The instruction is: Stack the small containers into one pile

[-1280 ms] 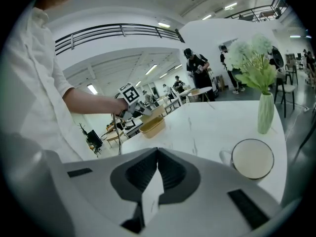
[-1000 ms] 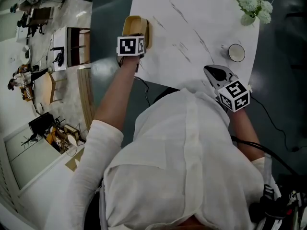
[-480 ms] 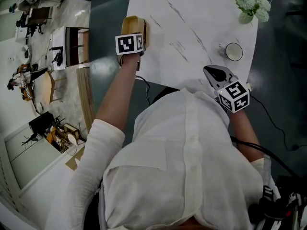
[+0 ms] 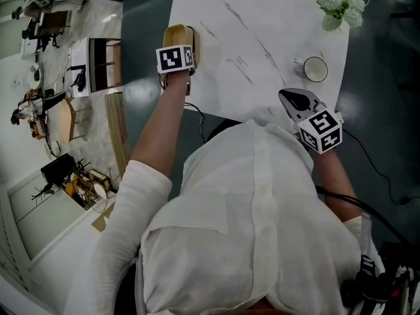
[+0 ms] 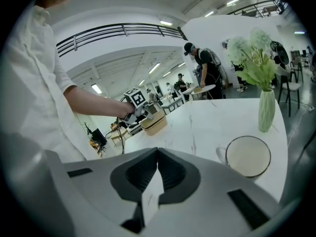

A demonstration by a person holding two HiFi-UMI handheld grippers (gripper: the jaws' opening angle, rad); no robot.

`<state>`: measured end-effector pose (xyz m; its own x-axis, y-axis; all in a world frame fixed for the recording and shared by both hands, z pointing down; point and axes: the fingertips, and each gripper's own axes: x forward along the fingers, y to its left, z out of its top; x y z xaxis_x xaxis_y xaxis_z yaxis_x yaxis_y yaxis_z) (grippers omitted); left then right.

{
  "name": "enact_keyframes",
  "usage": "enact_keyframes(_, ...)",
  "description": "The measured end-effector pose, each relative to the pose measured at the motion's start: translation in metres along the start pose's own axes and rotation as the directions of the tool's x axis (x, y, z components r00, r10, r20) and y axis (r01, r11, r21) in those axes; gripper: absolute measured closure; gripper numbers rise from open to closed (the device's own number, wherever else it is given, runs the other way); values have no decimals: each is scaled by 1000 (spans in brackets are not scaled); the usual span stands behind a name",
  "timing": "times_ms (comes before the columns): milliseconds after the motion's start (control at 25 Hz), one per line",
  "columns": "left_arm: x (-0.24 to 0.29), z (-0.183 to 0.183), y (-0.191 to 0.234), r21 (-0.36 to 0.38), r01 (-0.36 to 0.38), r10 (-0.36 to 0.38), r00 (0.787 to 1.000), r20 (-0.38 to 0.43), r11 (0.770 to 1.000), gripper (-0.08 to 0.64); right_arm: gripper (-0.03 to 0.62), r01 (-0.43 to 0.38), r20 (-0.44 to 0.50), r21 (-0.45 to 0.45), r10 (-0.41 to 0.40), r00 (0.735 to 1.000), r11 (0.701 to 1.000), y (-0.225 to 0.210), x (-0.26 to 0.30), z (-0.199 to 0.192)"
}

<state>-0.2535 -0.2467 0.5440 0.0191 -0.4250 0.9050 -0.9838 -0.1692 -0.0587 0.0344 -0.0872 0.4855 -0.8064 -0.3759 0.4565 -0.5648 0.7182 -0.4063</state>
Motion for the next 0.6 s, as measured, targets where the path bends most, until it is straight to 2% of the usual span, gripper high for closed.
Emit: enact_keyframes(600, 22, -2, -5, -44, 16, -17, 1000, -25, 999, 541, 588, 16, -12, 11, -16, 1000, 1000, -14, -7, -7)
